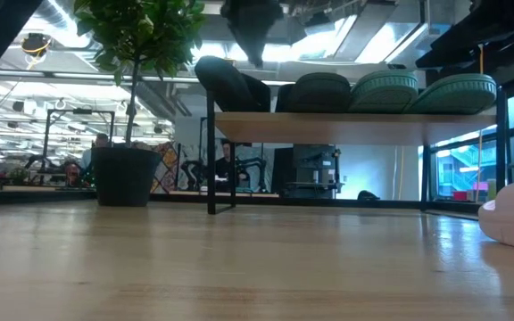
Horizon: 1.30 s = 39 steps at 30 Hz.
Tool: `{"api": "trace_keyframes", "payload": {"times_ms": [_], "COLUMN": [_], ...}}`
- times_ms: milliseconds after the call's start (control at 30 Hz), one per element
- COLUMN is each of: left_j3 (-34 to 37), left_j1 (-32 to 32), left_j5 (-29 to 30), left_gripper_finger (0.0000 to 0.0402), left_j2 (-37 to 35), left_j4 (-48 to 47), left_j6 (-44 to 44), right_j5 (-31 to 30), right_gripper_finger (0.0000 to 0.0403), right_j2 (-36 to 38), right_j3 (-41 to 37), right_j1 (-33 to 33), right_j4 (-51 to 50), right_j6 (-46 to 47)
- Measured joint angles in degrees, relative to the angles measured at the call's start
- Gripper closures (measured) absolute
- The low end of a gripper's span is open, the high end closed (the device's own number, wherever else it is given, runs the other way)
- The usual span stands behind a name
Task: Pick and place slides into the shelf
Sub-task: Put the black slides on the shelf
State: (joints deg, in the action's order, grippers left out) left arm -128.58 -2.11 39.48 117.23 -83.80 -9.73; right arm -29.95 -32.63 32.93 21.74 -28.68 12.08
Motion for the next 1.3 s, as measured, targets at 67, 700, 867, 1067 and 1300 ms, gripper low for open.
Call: {"api": "trace_keyframes", "payload": {"times_ms": [67,700,867,1067,1300], "left_j3": [-2.6,-4.5,-3.2,5.4,20.5], "left_j1": [0.0,-0.4,-1.6,-2.2,-1.4], "left_j5": [0.0,-11.8,-20.8,-18.2,-19.4], "left_gripper_finger": [0.0248,0.0248,0.0248,0.0248,0.0248], "left_j2": [-0.1,-4.6,-6.5,-12.3,-24.6], "left_j4": [-3.8,-6.2,-6.1,-4.4,1.0], "left_j6": [-0.6,5.4,7.4,6.1,3.7], "right_j5": [0.0,0.0,0.0,0.0,0.0], "right_gripper_finger": [0.0132,0.0132,0.0132,0.0132,0.0132], "right_j2": [0.0,0.0,0.0,0.0,0.0], "right_j3": [0.0,-2.7,-3.8,-3.8,-3.8], "right_j1": [0.0,0.0,0.0,0.0,0.0], "right_j4": [-0.1,-3.9,-2.3,-1.7,-1.7], "right_j6": [0.7,4.4,4.4,4.3,4.2]}}
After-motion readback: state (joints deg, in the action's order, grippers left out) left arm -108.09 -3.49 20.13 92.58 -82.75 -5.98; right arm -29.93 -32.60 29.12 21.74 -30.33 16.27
